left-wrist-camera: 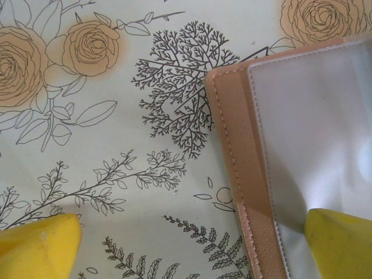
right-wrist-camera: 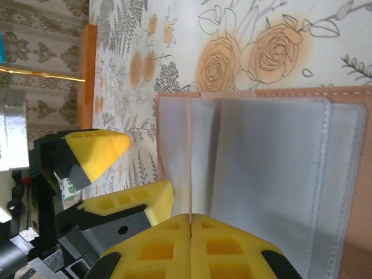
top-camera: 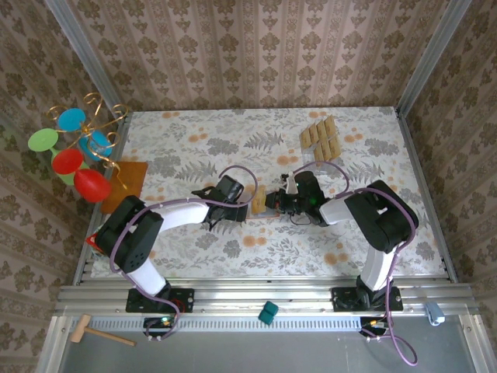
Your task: Put the credit cards into the card holder
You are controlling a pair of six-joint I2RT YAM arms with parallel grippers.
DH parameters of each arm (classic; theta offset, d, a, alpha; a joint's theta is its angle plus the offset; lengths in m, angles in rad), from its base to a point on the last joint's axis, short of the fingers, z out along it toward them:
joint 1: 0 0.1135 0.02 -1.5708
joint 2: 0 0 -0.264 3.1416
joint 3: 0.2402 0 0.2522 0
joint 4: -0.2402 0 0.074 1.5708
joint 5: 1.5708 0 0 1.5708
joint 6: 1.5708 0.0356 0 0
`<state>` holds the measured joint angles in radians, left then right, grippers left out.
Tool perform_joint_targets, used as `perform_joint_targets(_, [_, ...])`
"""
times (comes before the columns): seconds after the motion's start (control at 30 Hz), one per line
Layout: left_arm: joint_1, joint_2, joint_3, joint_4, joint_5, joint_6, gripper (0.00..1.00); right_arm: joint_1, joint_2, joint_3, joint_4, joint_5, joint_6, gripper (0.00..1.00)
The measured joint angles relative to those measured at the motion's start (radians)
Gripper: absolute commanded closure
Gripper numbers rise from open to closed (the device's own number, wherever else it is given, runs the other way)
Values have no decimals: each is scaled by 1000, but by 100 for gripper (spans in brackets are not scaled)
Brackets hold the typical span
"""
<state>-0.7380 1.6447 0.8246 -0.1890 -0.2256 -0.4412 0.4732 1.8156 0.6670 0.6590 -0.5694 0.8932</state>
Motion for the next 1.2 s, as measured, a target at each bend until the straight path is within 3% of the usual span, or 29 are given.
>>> perform_joint_targets(1.2, [0, 0, 0, 2, 0, 0, 0, -37, 66, -36, 120, -48, 0, 100])
